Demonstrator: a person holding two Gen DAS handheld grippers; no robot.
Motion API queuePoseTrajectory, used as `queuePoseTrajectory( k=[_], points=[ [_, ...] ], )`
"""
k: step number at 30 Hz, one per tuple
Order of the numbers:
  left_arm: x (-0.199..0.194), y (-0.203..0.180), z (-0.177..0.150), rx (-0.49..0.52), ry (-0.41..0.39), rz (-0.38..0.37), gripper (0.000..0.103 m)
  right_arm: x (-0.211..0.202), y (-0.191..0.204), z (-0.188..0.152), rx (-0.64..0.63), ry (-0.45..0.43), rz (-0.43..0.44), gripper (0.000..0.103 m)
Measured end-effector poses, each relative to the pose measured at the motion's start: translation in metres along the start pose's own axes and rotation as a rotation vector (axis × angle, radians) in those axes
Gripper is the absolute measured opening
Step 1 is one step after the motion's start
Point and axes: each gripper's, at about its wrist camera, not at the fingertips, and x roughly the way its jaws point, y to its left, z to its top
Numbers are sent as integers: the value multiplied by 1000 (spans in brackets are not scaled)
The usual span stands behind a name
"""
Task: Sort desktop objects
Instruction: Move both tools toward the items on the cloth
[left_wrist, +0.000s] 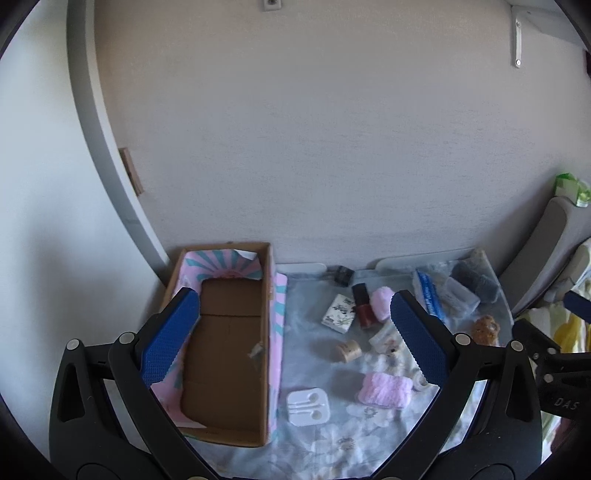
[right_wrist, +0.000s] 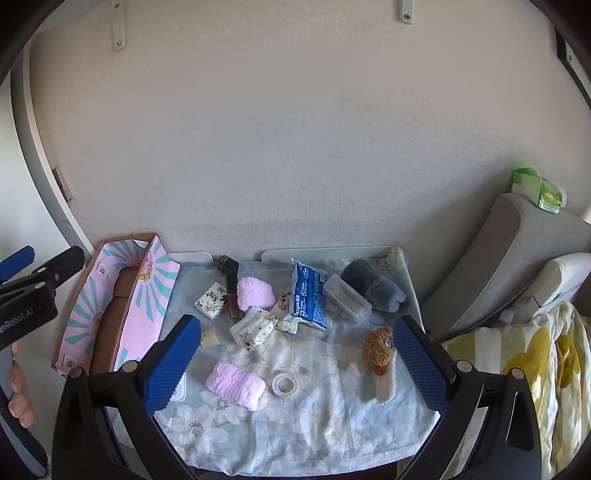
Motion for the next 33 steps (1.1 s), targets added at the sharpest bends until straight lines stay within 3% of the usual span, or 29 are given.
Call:
queuePoseTrajectory(
  k=[5,12,20,27,29,33],
  points=[
    [1,-1,-2,-22,14,-65,103,-4,-2,-1,8,-31,39,103],
    [9,-7,2,1,33,-51,103,3,-4,3,11,-24,29,103],
    [4,-3,2,-26,-4,-109,103,9,-5,3,-8,-10,27,103],
    [-5,0,15,17,-56,-88,103,4,-30,13,6,-34,101,103],
    [-4,1,15,26,-59,-86,103,3,-41,15,-10,-42,77,103],
    [22,-9,-2,33,28,-112,103,19,-58,4,-49,-4,17,103]
  ],
)
